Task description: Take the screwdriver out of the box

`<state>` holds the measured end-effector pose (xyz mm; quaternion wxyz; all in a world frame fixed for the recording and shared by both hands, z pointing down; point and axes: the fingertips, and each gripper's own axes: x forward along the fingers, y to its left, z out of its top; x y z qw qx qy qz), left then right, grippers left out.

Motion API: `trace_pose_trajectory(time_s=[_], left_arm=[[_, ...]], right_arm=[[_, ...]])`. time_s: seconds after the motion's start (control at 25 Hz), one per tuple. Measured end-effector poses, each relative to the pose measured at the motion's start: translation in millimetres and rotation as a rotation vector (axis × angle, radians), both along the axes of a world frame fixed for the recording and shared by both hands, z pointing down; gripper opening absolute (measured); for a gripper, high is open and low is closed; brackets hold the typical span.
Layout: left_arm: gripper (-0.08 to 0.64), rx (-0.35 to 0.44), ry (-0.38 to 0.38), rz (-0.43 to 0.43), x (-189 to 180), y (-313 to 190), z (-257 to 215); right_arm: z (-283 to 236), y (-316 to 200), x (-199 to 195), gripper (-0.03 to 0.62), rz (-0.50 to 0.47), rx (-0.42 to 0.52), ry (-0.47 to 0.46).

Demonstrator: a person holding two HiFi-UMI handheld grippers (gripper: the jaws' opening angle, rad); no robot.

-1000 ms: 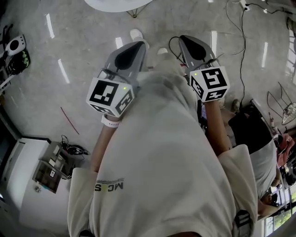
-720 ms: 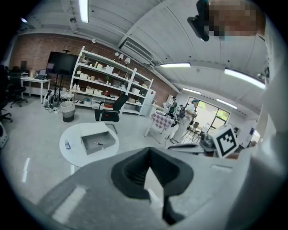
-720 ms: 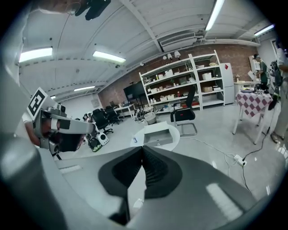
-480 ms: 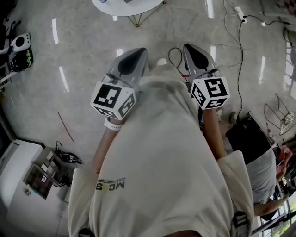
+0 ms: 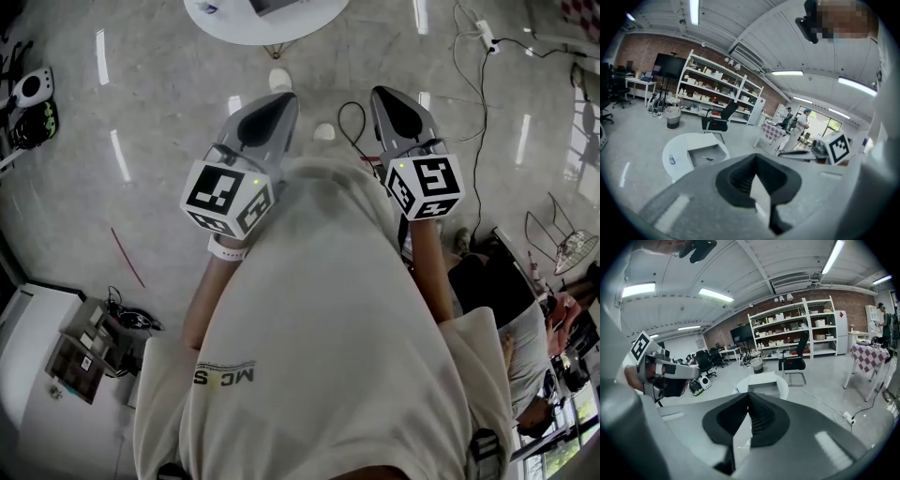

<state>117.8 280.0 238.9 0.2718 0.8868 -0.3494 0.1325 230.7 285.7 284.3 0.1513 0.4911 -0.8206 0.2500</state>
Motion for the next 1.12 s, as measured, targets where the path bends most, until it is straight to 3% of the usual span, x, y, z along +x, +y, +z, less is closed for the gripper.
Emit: trace_pose_trajectory(time_s=[0.48, 0.68, 1.12], left_arm=[[0.000, -0.015, 0.045, 0.076, -62.8, -158.4, 1.8], [0.000, -0.016, 0.081, 0.100, -82.9, -196.0, 6.4], [0.000, -0.079, 0.089, 0.050, -107.9, -250.4, 27.6]], right_arm=[[-5.5, -162.8, -64.4, -0.002, 0.030, -0.011, 0.060], [-5.3, -203.1, -94.5, 0.000, 0.038, -0.012, 0.056], [21.2, -267.0, -130.3, 0.000, -0.067, -0.068, 0.097]])
